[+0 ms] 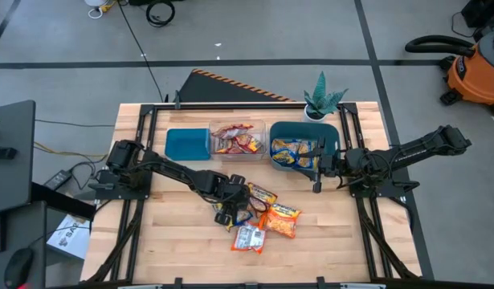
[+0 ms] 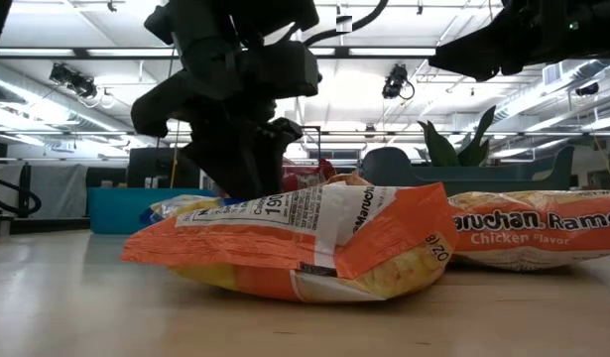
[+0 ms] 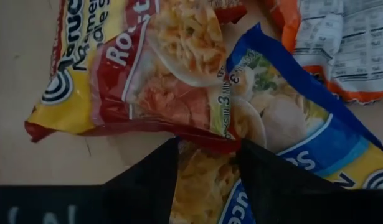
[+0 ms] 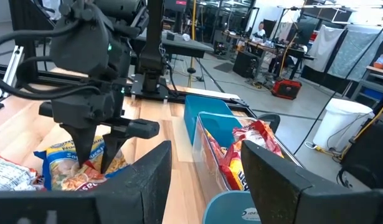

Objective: Sort Maruchan noodles
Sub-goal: Put the red noodle pack into the transparent bin

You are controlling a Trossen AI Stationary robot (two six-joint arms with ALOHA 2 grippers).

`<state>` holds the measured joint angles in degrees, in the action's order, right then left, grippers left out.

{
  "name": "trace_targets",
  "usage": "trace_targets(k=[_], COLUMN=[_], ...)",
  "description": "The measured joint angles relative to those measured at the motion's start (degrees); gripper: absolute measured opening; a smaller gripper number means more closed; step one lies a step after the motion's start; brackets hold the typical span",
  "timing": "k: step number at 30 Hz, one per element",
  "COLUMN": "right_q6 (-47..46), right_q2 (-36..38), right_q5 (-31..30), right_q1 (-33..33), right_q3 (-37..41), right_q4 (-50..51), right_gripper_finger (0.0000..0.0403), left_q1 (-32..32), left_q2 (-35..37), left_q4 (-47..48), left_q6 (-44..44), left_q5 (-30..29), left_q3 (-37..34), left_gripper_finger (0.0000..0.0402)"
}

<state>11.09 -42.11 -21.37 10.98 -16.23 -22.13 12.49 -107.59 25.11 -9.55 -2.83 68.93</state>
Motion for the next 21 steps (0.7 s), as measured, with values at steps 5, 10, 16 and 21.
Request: trace_targets(k=[5,10,16,21], right_q6=[0.0,0.0,0.0,0.0], right_q2=[0.0,0.0,0.0,0.0], right_q5=[0.0,0.0,0.0,0.0], right_q1=[0.0,0.0,0.0,0.0], right_q3=[0.0,0.0,0.0,0.0], right_q4=[0.0,0.0,0.0,0.0], right_gripper_finger=[0.0199,0.0199,0.0199,0.0199], left_q1=[0.0,0.0,0.0,-0.2], left_q2=[0.0,0.0,0.0,0.0], left_q4=[-0.2,-0.2,-0.3,-0.4], left_q6=[2.6,5.8,8.5,10.1], left_q5=[0.3,2.3,2.6,1.1], left_q3=[0.0,0.0,0.0,0.0], left_gripper_finger=[0.0153,0.0142,0.0141,0.0141])
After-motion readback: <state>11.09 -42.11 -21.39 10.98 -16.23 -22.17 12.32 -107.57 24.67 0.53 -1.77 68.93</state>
